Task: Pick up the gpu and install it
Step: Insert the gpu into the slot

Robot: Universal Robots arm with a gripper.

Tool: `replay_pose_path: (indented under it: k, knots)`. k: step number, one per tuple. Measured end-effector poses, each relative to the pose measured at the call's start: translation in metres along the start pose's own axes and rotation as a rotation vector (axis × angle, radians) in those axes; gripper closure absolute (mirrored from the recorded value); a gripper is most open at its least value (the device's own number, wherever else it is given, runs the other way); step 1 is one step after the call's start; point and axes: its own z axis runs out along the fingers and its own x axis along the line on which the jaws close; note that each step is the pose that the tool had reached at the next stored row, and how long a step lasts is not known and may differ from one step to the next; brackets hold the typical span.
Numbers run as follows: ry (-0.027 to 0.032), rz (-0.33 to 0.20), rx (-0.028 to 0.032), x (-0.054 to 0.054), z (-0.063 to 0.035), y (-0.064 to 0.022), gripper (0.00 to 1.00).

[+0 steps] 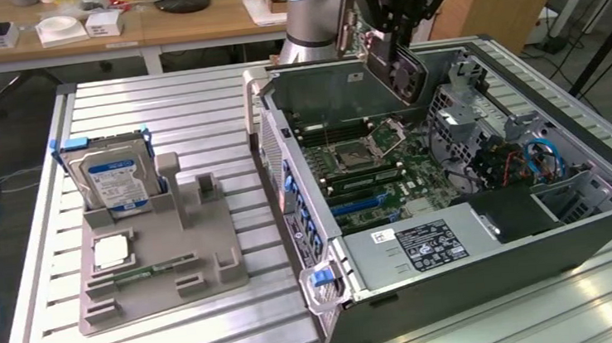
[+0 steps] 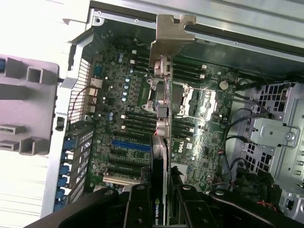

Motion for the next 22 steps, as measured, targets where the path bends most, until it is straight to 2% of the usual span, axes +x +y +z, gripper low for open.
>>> replay_pose_path:
  k: [22]
  knots:
    - [-0.0018,-0.157,-0.0053,0.0,0.0004,0.0,0.74]
